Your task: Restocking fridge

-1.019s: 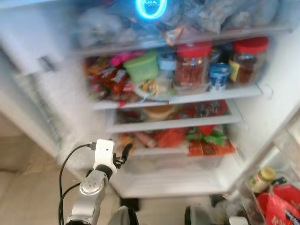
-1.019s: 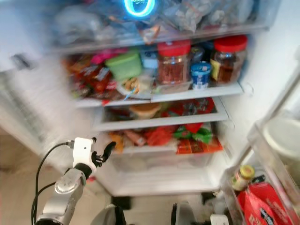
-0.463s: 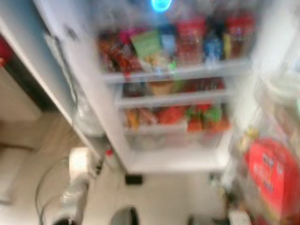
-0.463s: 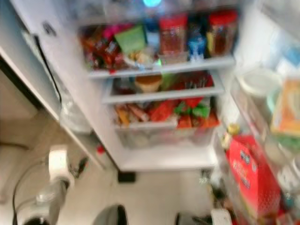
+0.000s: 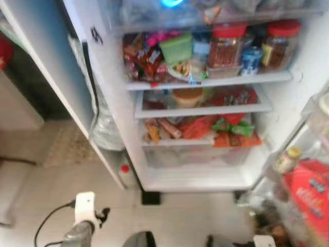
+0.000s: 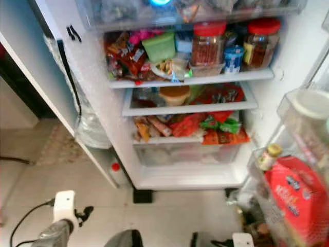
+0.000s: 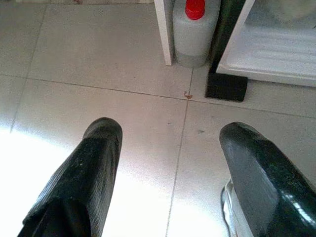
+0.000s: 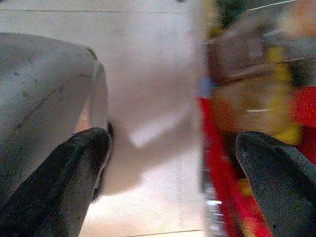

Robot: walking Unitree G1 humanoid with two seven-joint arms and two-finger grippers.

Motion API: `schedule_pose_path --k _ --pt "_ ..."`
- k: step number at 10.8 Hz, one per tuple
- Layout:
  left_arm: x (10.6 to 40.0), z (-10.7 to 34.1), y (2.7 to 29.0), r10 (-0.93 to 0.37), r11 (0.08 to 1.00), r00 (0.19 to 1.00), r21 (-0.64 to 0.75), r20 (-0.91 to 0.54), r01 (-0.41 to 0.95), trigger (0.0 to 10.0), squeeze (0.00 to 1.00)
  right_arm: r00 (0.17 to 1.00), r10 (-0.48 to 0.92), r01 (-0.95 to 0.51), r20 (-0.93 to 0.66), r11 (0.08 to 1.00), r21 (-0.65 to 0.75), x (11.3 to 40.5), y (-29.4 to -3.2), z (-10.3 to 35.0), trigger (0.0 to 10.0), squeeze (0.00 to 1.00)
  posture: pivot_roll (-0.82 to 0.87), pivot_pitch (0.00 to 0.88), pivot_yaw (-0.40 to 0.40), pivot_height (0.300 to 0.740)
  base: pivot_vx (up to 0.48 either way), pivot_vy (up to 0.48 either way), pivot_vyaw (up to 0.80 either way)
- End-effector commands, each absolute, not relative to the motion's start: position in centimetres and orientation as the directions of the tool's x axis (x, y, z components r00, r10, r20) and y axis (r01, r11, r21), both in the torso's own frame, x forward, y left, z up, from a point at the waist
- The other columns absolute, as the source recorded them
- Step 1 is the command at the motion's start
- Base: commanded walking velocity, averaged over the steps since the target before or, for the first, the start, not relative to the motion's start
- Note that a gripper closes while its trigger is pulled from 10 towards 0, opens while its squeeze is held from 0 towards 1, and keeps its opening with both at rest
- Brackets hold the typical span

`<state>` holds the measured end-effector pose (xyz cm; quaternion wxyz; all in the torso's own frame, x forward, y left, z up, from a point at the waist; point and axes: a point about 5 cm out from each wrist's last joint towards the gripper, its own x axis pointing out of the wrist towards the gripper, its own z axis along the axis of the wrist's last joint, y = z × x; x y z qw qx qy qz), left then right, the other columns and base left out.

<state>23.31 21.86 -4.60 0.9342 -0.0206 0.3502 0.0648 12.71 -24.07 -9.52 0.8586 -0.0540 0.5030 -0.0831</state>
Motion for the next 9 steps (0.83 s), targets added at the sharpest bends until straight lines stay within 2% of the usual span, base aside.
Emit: schedule_pose_path --k 1,3,7,9 --pt "21.9 -5.7 21.6 0.097 0.994 0.701 0.036 -0.707 -0.101 10.0 0.00 0.491 -0.133 0.060 -0.861 0.991 -0.118 12.9 -22.4 -9.8 10.0 0.00 -0.11 0.054 0.125 0.650 0.000 0.480 0.00" --pt "20.9 -6.5 21.4 0.092 0.996 0.656 0.066 -0.749 -0.064 10.0 0.00 0.496 -0.137 0.076 -0.858 0.991 -0.114 13.0 -22.4 -9.8 10.0 0.00 -0.12 0.051 0.130 0.650 0.000 0.480 0.00" --pt "19.2 -7.5 21.5 0.109 0.994 0.603 0.070 -0.790 -0.088 10.0 0.00 0.493 -0.133 0.093 -0.860 0.991 -0.100 12.9 -22.3 -9.8 10.0 0.00 -0.11 0.052 0.122 0.650 0.000 0.480 0.00" --pt "18.0 -7.9 22.3 0.123 0.991 0.569 0.068 -0.813 -0.117 10.0 0.00 0.492 -0.131 0.091 -0.861 0.991 -0.100 12.9 -22.4 -9.8 10.0 0.00 -0.11 0.051 0.119 0.650 0.000 0.000 0.00"
